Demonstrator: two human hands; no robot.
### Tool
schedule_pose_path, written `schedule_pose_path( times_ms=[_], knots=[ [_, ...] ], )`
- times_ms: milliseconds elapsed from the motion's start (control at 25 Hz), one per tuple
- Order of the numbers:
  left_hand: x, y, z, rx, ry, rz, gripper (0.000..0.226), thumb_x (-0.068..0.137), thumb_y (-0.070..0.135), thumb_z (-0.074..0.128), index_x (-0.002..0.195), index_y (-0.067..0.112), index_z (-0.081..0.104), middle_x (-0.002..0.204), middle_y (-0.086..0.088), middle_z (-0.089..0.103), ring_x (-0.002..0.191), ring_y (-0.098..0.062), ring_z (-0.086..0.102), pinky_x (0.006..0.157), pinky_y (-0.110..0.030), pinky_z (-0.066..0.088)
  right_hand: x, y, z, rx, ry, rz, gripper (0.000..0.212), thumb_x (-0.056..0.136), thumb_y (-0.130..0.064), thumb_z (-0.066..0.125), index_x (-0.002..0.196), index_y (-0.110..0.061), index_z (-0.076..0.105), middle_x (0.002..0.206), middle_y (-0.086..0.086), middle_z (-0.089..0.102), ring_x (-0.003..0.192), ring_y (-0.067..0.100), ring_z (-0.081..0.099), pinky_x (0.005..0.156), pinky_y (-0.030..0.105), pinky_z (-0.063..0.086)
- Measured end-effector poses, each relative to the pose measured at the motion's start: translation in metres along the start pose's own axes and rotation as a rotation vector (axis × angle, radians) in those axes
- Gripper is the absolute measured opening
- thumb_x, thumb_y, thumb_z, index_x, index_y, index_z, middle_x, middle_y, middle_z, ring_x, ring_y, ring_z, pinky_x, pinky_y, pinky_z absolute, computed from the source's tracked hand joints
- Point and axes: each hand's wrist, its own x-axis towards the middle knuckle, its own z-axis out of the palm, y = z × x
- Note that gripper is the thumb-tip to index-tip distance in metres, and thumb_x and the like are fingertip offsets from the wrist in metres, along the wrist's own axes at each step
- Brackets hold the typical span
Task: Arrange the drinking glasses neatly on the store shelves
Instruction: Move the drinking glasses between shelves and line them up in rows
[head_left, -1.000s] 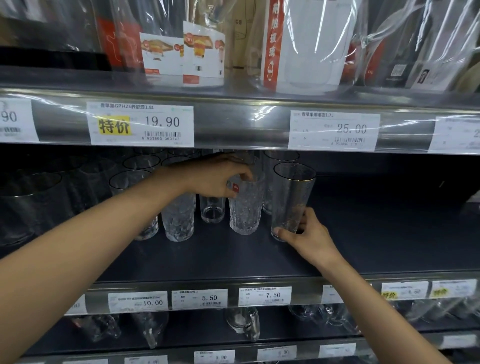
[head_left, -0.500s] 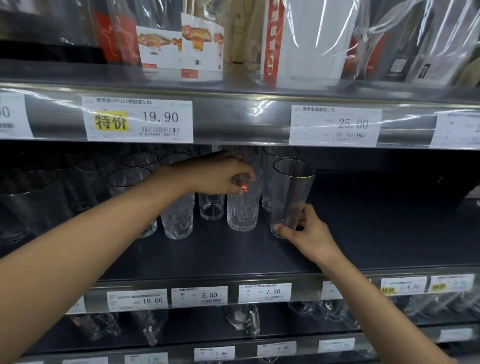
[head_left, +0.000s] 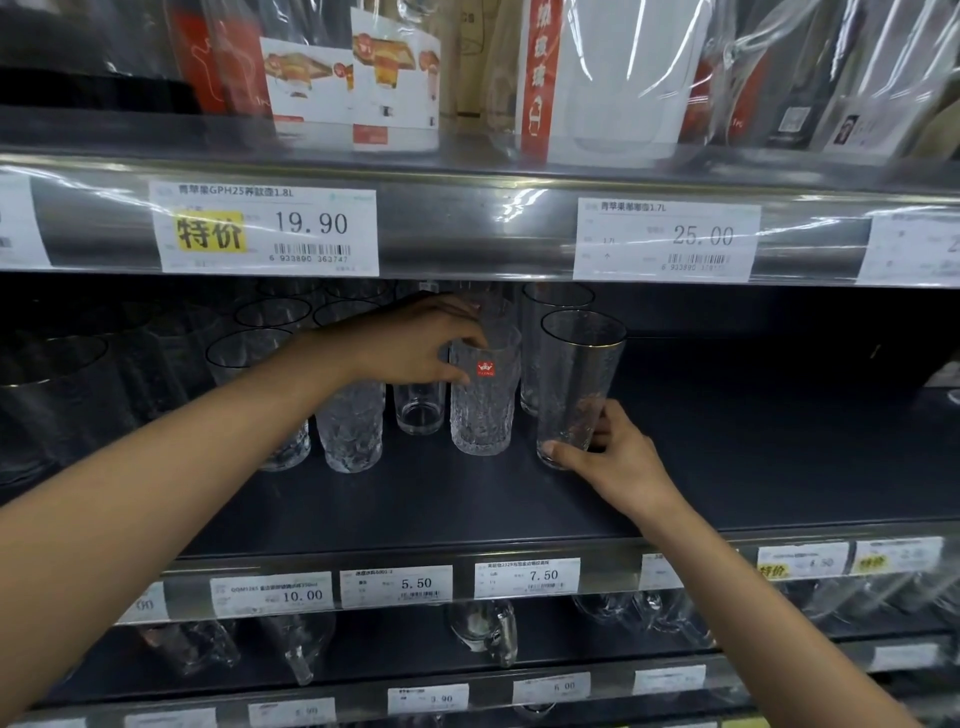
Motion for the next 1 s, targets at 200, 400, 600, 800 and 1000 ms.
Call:
schedule_pose_path(
  times_ms=[200, 400, 600, 800, 1000],
  knots=[
    [-0.002, 0.000, 0.002, -0.024, 0.029, -0.009, 0.041, 0.085, 0.032, 0.076, 0.120, 0.013, 0.069, 0.142, -0.011, 0.053, 0.135, -0.023, 0.045, 0.107, -0.017, 0.024, 0.001, 0.000, 0.001, -0.002, 0.000, -0.002, 0.057, 0.074, -0.033, 0.084, 0.121, -0.030, 0.052, 0.108, -0.012, 0.063, 0.098, 0.006, 0.063, 0.080, 0.019, 0.045],
    [-0.002, 0.002, 0.002, -0.026, 0.026, -0.015, 0.040, 0.084, 0.030, 0.077, 0.120, 0.013, 0.070, 0.146, -0.011, 0.051, 0.139, -0.024, 0.044, 0.109, -0.017, 0.023, 0.001, 0.002, 0.002, 0.002, 0.014, 0.002, 0.055, 0.074, -0.032, 0.084, 0.118, -0.030, 0.052, 0.104, -0.013, 0.064, 0.099, 0.006, 0.063, 0.083, 0.021, 0.046],
    [-0.001, 0.005, 0.000, -0.014, 0.014, -0.021, 0.038, 0.086, 0.030, 0.075, 0.120, 0.015, 0.069, 0.147, -0.009, 0.050, 0.137, -0.023, 0.044, 0.111, -0.021, 0.028, 0.000, 0.000, 0.003, 0.002, 0.021, 0.015, 0.058, 0.074, -0.032, 0.084, 0.122, -0.026, 0.053, 0.106, -0.009, 0.065, 0.097, 0.007, 0.063, 0.081, 0.019, 0.044],
    [-0.001, 0.007, -0.001, -0.016, -0.004, -0.028, 0.038, 0.087, 0.029, 0.075, 0.121, 0.014, 0.068, 0.143, -0.009, 0.053, 0.133, -0.022, 0.047, 0.107, -0.021, 0.030, 0.001, 0.001, 0.003, -0.001, 0.022, 0.027, 0.059, 0.074, -0.032, 0.084, 0.124, -0.025, 0.053, 0.109, -0.007, 0.065, 0.099, 0.008, 0.063, 0.082, 0.021, 0.045],
    [-0.018, -0.002, -0.012, -0.232, 0.075, -0.082, 0.033, 0.092, 0.026, 0.070, 0.124, 0.020, 0.064, 0.132, 0.005, 0.060, 0.120, -0.009, 0.054, 0.104, -0.020, 0.037, -0.004, -0.006, -0.002, -0.038, -0.009, 0.083, 0.068, 0.072, -0.038, 0.085, 0.129, -0.025, 0.050, 0.111, -0.010, 0.064, 0.104, 0.010, 0.061, 0.083, 0.023, 0.044]
  ],
)
